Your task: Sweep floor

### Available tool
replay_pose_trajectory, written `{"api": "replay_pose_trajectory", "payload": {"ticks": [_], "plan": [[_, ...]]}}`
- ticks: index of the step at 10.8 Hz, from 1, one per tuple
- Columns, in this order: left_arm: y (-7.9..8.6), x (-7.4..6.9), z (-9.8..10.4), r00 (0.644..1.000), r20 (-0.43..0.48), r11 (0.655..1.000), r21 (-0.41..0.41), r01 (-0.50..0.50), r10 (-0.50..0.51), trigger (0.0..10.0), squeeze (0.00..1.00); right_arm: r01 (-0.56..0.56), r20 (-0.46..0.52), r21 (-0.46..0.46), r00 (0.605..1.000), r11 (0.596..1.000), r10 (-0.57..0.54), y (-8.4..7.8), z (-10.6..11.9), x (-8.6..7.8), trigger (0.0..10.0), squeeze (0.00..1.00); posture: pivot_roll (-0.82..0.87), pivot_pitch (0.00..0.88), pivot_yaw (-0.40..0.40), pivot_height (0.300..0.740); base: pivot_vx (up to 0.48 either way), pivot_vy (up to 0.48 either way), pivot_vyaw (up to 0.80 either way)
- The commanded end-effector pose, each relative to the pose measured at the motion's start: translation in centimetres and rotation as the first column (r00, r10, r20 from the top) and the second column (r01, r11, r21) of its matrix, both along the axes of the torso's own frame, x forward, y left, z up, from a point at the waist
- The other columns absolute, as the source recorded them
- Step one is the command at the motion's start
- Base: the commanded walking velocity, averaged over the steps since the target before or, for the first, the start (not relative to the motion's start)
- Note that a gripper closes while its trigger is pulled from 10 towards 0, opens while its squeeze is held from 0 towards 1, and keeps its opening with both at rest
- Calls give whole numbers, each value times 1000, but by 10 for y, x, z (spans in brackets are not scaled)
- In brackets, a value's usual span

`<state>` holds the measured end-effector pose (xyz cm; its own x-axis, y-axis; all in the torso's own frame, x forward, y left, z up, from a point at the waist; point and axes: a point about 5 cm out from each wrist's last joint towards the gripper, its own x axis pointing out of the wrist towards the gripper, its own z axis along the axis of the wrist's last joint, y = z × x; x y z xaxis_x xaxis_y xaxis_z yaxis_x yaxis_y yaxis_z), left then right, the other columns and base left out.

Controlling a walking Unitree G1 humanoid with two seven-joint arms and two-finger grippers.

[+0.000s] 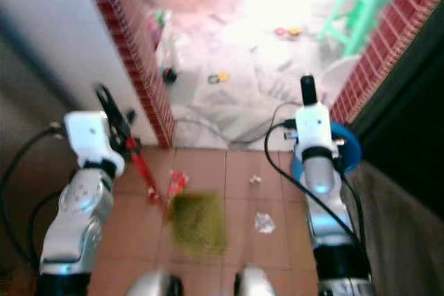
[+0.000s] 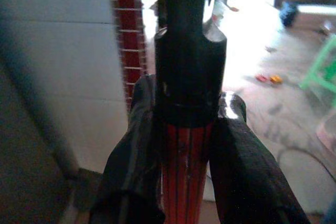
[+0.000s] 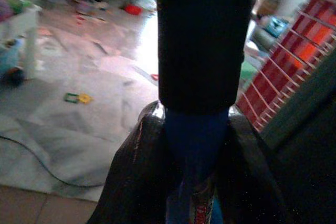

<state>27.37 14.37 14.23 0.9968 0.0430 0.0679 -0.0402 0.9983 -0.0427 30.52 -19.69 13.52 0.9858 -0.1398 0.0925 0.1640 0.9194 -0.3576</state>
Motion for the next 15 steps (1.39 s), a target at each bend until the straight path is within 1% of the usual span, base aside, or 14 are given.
{"api": "replay_pose_trajectory", "payload": {"ticks": [1,2,3,4,5,6,9,11,12,13,14,15], "plan": [[10,0,7,997,49,997,31,-65,64,10000,0,-29,46,25,999,999,28,9,10,2,10000,0,-28,114,45,740,0,0,0],[7,0,7,995,68,997,15,-73,72,10000,0,-28,47,32,999,999,26,8,10,3,10000,0,-30,117,41,740,0,0,0],[4,1,5,995,67,997,37,-73,71,10000,0,-21,45,66,999,998,18,7,10,5,10000,0,-32,121,40,740,0,0,0],[4,2,2,996,48,997,28,-74,72,10000,0,-16,42,84,999,996,13,7,10,6,10000,0,-33,122,39,740,0,0,0],[3,3,-2,997,23,996,46,-77,76,10000,0,-8,32,106,999,994,5,5,10,7,10000,0,-34,124,38,740,0,0,0],[3,4,-2,996,30,995,50,-83,81,10000,0,-8,30,107,1000,994,4,5,9,8,10000,0,-34,122,39,740,0,0,0],[-1,7,-1,997,34,998,17,-68,67,10000,0,-11,25,112,1000,994,8,6,7,9,10000,0,-36,118,42,740,0,0,0],[-4,11,4,997,51,998,11,-58,57,10000,0,-18,45,110,999,994,13,5,13,14,10000,0,-26,94,41,740,0,0,0],[-2,14,7,995,79,998,32,-62,60,10000,0,-19,46,117,999,993,14,7,13,22,10000,0,-11,73,31,740,0,0,0],[2,15,9,994,88,997,18,-70,68,10000,0,-38,66,120,997,992,30,12,18,27,10000,0,-8,58,27,740,0,0,0],[4,14,6,993,88,997,17,-81,79,10000,0,-75,83,144,995,987,64,19,20,28,10000,0,-20,40,23,740,0,0,0],[3,12,2,993,81,996,7,-84,83,10000,0,-124,102,150,989,981,109,25,23,26,10000,0,-32,40,21,740,0,0,0]]}}
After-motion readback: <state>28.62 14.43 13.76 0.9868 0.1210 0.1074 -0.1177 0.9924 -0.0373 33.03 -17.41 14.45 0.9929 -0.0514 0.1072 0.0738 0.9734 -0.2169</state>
